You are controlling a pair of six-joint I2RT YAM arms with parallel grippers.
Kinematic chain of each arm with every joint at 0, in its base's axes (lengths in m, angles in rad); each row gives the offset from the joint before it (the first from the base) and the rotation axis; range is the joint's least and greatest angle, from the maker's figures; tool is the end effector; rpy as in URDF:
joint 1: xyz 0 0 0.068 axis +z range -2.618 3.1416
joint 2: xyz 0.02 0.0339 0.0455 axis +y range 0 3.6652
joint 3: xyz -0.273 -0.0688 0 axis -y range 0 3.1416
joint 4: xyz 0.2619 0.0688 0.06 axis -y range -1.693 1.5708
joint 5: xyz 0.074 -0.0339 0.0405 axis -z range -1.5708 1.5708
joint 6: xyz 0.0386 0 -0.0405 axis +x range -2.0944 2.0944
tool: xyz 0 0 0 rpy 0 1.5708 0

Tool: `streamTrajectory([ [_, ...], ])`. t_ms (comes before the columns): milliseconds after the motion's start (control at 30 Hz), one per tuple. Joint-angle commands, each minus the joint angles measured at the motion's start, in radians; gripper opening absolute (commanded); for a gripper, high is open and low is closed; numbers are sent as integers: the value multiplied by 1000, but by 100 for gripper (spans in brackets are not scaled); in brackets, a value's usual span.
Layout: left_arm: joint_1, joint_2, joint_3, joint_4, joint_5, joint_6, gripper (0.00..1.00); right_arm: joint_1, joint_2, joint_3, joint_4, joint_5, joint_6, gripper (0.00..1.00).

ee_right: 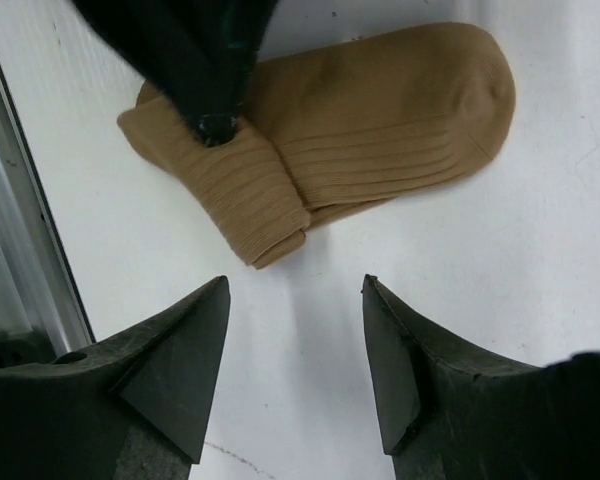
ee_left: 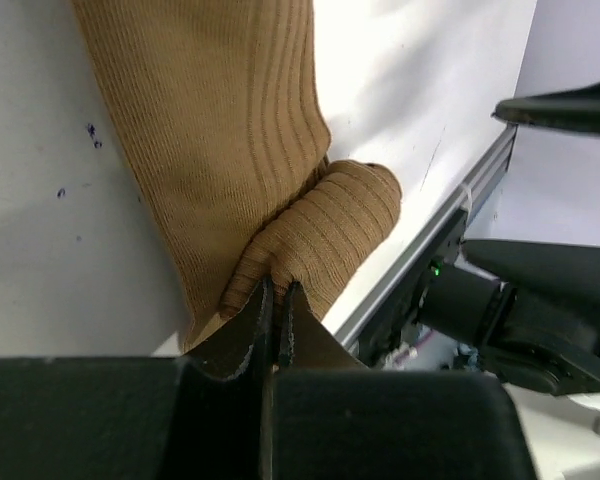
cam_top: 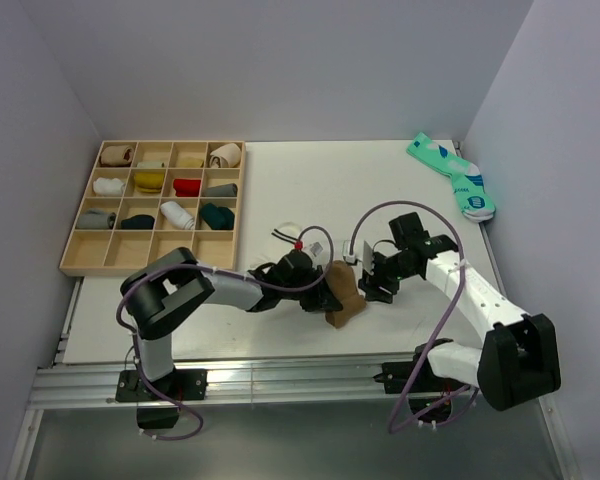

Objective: Roll the socks
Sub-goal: Roll the sock at the center of the board.

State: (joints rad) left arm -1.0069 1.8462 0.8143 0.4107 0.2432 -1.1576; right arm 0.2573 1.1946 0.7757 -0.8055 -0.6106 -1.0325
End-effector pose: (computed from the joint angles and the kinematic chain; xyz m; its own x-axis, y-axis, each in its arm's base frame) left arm 0.1903 -0.3183 0.1173 -0.9720 -0.1260 -0.1982 0.0865 0.5923 -0.8010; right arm 0.2064 0.0772 0.2163 -0.1257 -0.7605 -0.6371 -0.9844 0.1753 -0.0150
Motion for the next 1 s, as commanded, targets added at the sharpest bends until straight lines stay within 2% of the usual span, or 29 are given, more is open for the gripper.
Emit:
streamTrajectory([
  [0,40,62,29,-259,135,71,0,-1,-53,-41,60,-31,-100,64],
  [267,88,117,120,-337,188,105,0,62,-69,-79,88,-20,-130,65],
  [600,109,165,174,-365,215,118,0,241,-47,-156,216,86,-72,65],
  [967,139,186,218,-380,245,127,0,290,36,-162,258,127,-44,64],
])
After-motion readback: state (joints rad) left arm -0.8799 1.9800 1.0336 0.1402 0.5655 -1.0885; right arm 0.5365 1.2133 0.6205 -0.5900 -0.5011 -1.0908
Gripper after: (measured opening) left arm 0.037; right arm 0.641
